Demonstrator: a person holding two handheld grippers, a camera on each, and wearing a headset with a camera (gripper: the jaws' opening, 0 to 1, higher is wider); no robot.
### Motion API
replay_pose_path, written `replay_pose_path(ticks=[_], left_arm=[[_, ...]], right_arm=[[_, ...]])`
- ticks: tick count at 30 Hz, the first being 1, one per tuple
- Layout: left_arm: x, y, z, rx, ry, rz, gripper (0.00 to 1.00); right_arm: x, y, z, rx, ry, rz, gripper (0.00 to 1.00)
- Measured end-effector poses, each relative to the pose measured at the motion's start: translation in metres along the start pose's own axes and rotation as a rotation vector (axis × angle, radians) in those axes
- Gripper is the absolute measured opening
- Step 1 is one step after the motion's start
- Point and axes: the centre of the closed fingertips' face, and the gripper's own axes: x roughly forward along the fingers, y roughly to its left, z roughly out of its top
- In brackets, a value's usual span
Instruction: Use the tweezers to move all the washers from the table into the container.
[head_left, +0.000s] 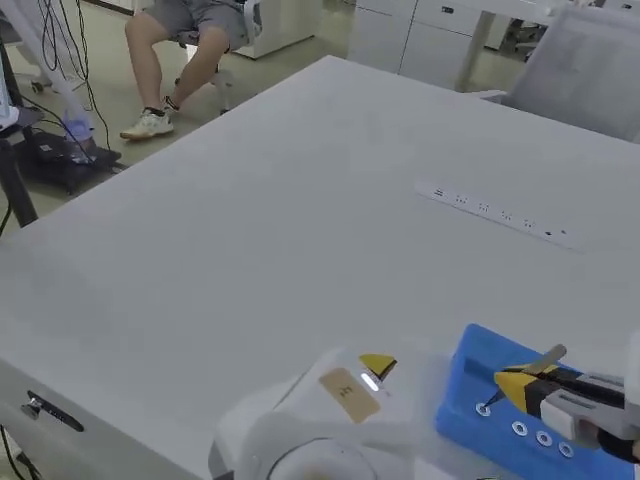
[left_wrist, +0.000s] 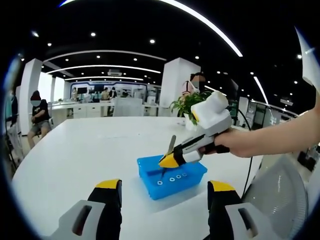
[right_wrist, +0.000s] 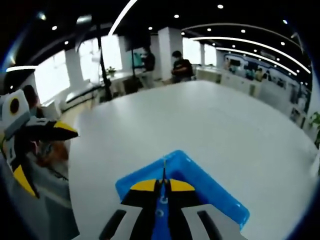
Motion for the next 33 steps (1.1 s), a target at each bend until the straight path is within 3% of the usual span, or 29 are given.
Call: replay_pose_path(ticks=[5,10,13,16,17,18,21,23,25,29,33], left_arm=[[0.000,-0.001,0.000,-0.003,0.000,-0.006,0.70],[0.001,-0.002,0.000,-0.002,0.001,-0.006,0.70],[0.001,-0.002,-0.001,-0.006,0.003,-0.009,0.70],[0.001,-0.003,-0.002,0.000,0.008,-0.013,0.70],[0.001,-0.004,-0.002,0.000,0.008,-0.015,0.70],[0.001,-0.004,-0.002,0.001,0.009,-0.015,0.70],[0.001,-0.004,-0.001,0.000,0.007,-0.015,0.70],[0.001,-0.004,-0.002,0.002,0.012,-0.017,0.70],[0.002,-0.005,-0.003,0.005,0.013,-0.019,0.70],[0.002,-0.005,-0.003,0.004,0.015,-0.017,0.69],[0.002,-0.005,-0.003,0.005,0.015,-0.017,0.69]], right_arm=[[-0.031,0.012,0.007,-0.064,-0.028,0.021,0.03],[-0.055,0.028,0.005,-0.012,-0.051,0.061,0.03],[-0.064,0.038,-0.006,-0.004,-0.029,0.086,0.03],[-0.073,0.052,-0.038,-0.006,0.094,0.137,0.03],[-0.075,0.053,-0.047,0.000,0.140,0.134,0.03],[-0.078,0.051,-0.063,-0.005,0.218,0.108,0.03],[-0.082,0.045,-0.088,-0.106,0.355,0.067,0.03],[-0.081,0.043,-0.099,-0.159,0.422,0.061,0.03],[-0.076,0.046,-0.103,-0.204,0.451,0.072,0.03],[-0.063,0.057,-0.099,-0.223,0.416,0.110,0.03],[-0.044,0.075,-0.094,-0.388,0.344,0.197,0.03]])
